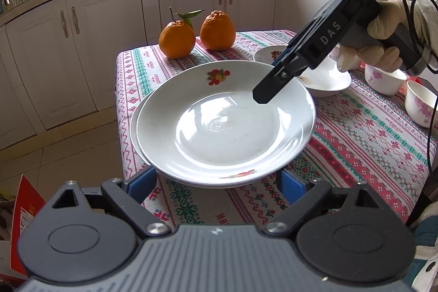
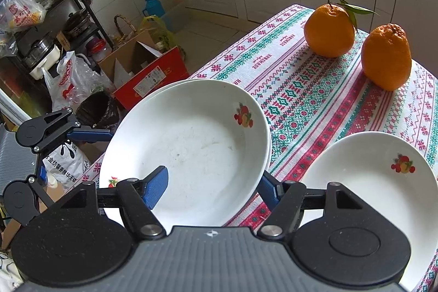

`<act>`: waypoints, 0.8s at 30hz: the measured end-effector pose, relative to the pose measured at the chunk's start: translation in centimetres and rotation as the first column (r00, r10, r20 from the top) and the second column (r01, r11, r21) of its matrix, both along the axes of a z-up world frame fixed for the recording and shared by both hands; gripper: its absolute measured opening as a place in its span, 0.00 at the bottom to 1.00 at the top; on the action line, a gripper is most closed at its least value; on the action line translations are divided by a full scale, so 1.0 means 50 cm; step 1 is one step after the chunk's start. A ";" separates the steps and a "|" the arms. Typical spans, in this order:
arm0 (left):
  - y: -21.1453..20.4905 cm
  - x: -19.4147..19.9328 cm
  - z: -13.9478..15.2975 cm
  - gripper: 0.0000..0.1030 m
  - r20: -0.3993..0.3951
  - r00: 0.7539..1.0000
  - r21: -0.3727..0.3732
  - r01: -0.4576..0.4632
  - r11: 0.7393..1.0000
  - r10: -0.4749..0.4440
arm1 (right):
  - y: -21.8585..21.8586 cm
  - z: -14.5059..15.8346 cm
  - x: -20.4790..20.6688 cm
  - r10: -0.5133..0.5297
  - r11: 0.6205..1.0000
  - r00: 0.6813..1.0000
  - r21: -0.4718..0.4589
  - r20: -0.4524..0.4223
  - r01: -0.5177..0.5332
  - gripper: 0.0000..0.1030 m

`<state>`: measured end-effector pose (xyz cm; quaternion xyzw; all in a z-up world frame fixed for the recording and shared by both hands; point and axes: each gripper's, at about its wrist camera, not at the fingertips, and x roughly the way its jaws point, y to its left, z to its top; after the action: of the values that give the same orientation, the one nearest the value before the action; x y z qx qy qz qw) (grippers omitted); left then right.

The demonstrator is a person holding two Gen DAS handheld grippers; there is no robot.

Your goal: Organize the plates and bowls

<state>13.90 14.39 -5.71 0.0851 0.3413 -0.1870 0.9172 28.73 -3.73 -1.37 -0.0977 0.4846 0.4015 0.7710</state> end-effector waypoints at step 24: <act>-0.057 -0.057 0.050 0.98 0.074 0.997 -0.025 0.009 1.000 -0.007 | -0.106 0.036 -0.155 -0.254 0.966 0.929 0.028 0.269 0.257 1.00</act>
<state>11.07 11.55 -3.23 0.0816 0.3043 -0.1916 0.9295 21.00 -9.02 0.43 -0.0907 0.3849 0.2788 0.8751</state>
